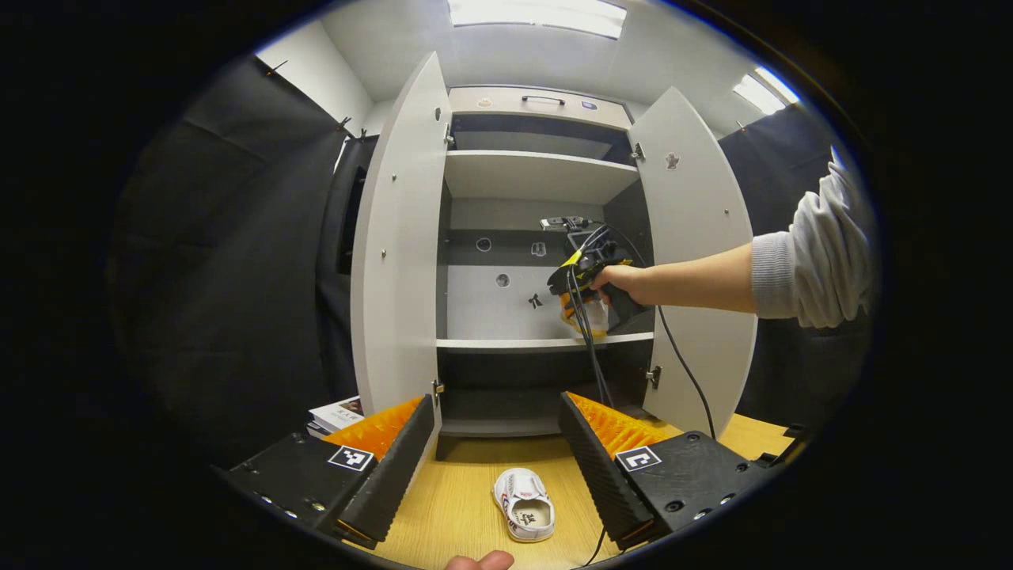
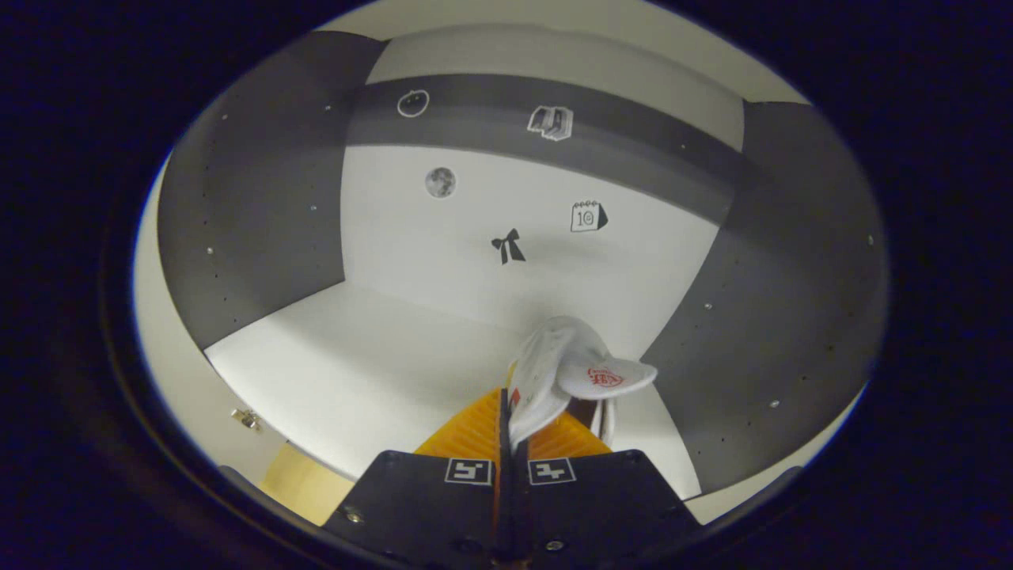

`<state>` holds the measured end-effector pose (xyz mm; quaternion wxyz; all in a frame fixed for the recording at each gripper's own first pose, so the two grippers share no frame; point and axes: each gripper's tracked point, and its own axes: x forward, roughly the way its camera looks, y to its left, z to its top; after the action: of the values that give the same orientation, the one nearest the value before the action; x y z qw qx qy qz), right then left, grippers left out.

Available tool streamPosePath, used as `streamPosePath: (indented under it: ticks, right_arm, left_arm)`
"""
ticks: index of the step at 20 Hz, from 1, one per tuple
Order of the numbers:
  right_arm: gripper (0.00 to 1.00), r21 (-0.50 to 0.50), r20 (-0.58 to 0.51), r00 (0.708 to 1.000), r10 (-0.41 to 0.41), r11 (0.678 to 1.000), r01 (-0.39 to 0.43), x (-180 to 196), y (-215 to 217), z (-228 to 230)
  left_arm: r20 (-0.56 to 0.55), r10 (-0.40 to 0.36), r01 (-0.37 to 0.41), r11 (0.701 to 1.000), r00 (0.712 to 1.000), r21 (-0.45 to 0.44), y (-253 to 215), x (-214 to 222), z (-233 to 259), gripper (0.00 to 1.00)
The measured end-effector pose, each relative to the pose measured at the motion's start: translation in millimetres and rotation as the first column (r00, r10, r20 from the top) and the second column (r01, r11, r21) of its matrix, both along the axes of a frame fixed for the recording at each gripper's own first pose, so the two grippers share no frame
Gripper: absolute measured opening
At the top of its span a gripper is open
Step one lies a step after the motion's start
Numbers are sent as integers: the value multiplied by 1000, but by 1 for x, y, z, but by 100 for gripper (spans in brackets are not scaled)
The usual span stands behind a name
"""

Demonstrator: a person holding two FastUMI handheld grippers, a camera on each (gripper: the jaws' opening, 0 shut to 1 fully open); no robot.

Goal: Grab one shoe with the right hand and put it into the shoe cabinet, grab the other shoe with the left hand and put it into the shoe cabinet; then close the right door with the right hand and the left door with the left hand.

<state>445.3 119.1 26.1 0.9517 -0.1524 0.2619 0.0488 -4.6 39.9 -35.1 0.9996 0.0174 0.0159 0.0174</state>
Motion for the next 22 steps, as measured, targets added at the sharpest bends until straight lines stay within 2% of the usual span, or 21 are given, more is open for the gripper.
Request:
streamPosePath:
  ticks: [2, 3, 6, 10, 12, 13, 14, 15, 18, 21, 22]
  right_arm:
    - [6, -1, -27, 999, -25, 1000, 25, 4, -1, -4]
    - [1, -3, -48, 998, -36, 999, 36, 3, -2, -7]
    - [4, 11, -114, 992, -61, 998, 62, 9, 0, -15]
    - [5, 28, -105, 991, -80, 996, 83, -1, -4, -7]
    - [17, 71, -65, 997, -50, 996, 55, -13, -2, 9]
    - [27, 69, -28, 999, -39, 997, 41, -22, -7, 22]
    - [27, 67, 7, 1000, -26, 997, 25, -33, -10, 32]
    - [35, 69, 45, 999, -15, 998, 12, -47, -12, 40]
    - [35, 102, 165, 986, 21, 994, -39, -101, -19, 56]
    - [36, 138, 254, 967, 37, 988, -75, -163, -32, 47]
    - [42, 163, 273, 961, 39, 983, -86, -184, -36, 38]
  left_arm:
    - [-1, 17, -17, 1000, 1000, 1, 7, 1, -1, 95]
    - [-6, 22, -22, 1000, 1000, 0, 9, 2, -2, 95]
    - [-18, 22, -22, 1000, 1000, -4, 11, 4, -5, 95]
    - [-32, -5, 4, 1000, 999, -12, 7, 6, -11, 95]
    - [-38, -7, 7, 1000, 999, -14, 9, 7, -14, 95]
    - [-45, -7, 6, 1000, 999, -15, 9, 8, -17, 95]
    - [-48, -4, 3, 1000, 999, -15, 10, 9, -19, 95]
    - [-48, -1, 0, 1000, 999, -14, 11, 10, -20, 95]
    - [-61, 2, -2, 1000, 998, -1, 12, 12, -30, 95]
    - [-74, -2, 3, 1000, 997, 11, 10, 12, -41, 95]
    - [-76, -8, 9, 1000, 997, 14, 8, 12, -44, 95]
